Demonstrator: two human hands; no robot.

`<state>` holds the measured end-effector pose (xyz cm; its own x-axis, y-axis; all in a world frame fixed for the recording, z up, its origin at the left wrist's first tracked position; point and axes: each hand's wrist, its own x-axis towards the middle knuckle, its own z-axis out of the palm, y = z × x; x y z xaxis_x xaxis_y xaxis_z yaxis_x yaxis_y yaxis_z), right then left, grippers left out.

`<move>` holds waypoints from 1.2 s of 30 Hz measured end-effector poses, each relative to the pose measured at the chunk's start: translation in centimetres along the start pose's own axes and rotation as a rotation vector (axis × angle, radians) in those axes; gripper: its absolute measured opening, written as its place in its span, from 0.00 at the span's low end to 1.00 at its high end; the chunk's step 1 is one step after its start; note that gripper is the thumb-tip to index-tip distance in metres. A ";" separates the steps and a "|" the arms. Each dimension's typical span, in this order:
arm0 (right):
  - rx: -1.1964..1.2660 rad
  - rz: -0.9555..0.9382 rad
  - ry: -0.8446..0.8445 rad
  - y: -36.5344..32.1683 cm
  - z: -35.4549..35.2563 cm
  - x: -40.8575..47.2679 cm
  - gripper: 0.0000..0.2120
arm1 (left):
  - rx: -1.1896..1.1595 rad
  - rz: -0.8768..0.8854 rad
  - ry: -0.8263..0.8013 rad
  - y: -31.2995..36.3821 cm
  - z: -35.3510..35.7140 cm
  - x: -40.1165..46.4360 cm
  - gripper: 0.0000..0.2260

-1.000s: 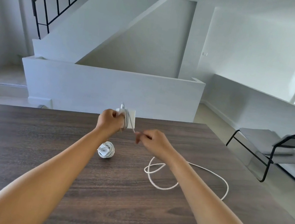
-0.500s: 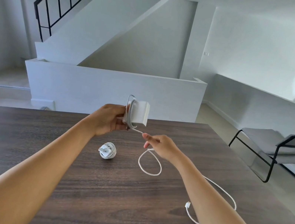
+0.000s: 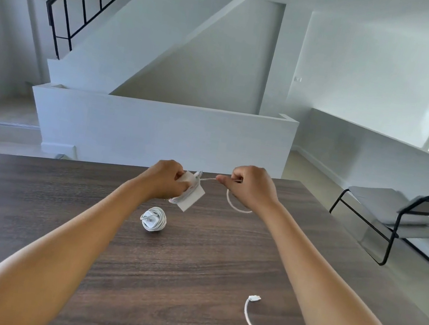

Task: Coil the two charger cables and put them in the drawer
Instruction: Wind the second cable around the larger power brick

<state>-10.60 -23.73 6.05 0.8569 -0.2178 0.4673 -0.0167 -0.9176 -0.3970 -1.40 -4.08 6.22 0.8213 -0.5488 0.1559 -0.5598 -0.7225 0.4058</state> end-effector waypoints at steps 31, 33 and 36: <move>0.336 0.095 -0.387 1.1 -1.0 -0.5 0.25 | -0.743 0.131 -0.559 0.4 -4.6 -1.4 0.17; 0.243 0.087 -0.366 1.0 -2.2 0.1 0.21 | -0.517 0.135 -0.520 1.1 -4.1 -1.2 0.13; 0.135 0.088 -0.327 0.4 -3.8 1.1 0.18 | -0.345 0.123 -0.340 2.1 -2.6 -0.6 0.15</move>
<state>-11.65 -25.54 9.40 0.9751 -0.1559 0.1577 -0.0483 -0.8433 -0.5353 -2.76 -4.21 9.30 0.6369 -0.7688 -0.0579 -0.5342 -0.4942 0.6859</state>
